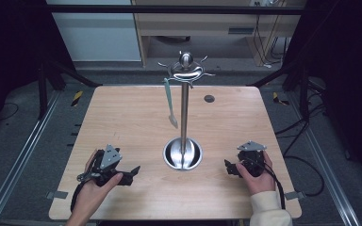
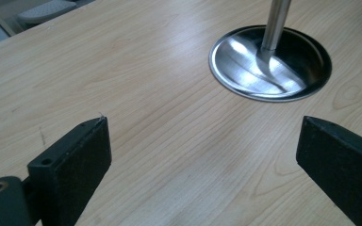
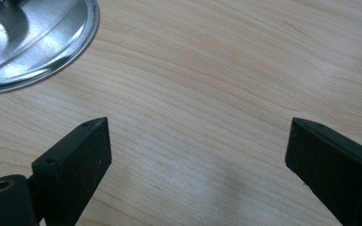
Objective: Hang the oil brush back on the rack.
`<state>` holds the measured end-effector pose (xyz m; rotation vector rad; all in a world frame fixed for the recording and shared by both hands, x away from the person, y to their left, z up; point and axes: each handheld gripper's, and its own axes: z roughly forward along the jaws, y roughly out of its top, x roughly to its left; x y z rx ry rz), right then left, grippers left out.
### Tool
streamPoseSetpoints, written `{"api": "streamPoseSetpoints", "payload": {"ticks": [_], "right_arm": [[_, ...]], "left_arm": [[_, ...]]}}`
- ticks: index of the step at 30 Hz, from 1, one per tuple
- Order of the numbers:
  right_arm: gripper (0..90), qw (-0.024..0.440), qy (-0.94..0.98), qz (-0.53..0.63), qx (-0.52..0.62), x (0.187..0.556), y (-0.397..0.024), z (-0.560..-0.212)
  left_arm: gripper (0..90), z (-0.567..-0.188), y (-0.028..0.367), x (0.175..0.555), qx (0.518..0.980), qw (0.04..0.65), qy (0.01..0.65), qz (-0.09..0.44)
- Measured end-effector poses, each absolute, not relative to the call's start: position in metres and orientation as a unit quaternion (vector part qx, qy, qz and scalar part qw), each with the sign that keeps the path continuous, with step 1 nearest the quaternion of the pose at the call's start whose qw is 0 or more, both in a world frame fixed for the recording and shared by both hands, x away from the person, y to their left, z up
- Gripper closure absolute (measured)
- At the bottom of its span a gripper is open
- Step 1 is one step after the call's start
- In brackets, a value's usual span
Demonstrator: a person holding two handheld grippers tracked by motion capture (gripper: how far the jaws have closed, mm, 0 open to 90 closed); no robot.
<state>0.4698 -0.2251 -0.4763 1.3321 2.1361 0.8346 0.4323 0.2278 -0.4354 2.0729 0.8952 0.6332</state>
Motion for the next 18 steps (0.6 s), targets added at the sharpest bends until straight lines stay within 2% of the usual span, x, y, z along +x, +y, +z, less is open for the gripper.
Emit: {"api": "streamPoseSetpoints", "payload": {"ticks": [18], "right_arm": [[8.3, 0.240, 0.783, 0.302, 0.488, 0.470, -0.225, -0.477]], "left_arm": [[3.5, -0.456, 0.261, 0.451, 0.801, 0.366, 0.402, 0.253]]}}
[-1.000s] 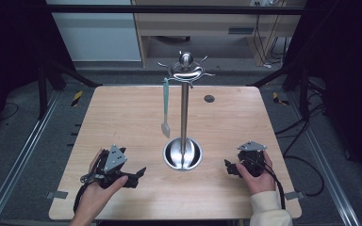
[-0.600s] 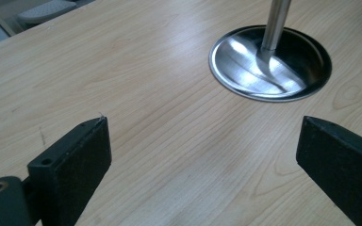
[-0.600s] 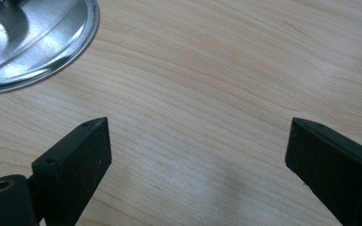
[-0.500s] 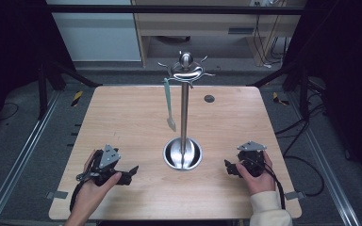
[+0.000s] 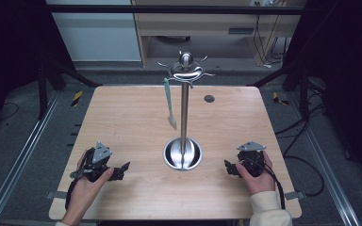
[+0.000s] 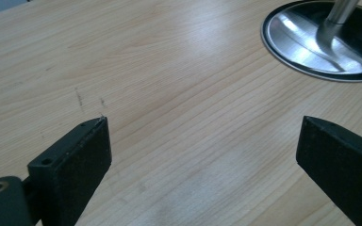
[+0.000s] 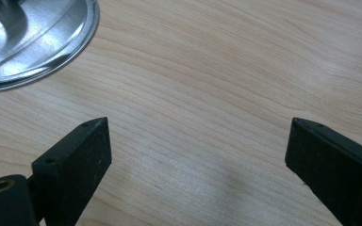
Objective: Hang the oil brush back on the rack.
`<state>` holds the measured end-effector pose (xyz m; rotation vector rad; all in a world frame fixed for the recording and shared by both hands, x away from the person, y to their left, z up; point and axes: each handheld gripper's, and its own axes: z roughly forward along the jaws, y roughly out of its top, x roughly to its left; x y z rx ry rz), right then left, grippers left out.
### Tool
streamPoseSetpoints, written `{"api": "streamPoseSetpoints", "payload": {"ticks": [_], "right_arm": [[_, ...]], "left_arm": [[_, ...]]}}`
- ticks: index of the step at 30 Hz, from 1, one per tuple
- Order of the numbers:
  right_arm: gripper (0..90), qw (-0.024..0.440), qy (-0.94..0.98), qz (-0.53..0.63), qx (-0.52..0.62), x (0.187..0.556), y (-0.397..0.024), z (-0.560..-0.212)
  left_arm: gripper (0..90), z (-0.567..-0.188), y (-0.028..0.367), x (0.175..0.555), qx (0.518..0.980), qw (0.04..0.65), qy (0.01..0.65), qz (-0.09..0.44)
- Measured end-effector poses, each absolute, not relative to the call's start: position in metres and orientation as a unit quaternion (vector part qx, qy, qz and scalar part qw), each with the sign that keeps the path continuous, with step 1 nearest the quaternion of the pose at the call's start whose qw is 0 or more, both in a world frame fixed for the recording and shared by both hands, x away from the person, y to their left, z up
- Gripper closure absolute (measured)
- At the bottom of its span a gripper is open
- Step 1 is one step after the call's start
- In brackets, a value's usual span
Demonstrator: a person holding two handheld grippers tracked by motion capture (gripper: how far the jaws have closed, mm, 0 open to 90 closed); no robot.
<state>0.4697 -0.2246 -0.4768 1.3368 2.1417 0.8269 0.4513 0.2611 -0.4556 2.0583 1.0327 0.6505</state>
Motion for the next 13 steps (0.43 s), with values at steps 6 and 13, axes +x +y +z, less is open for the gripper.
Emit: {"api": "streamPoseSetpoints", "payload": {"ticks": [6, 13], "right_arm": [[8.3, 0.242, 0.783, 0.302, 0.486, 0.470, -0.224, -0.478], [8.3, 0.242, 0.784, 0.301, 0.486, 0.470, -0.224, -0.478]], "left_arm": [[3.7, -0.465, 0.273, 0.456, 0.795, 0.354, 0.418, 0.261], [4.2, -0.479, 0.291, 0.461, 0.789, 0.335, 0.441, 0.266]]}}
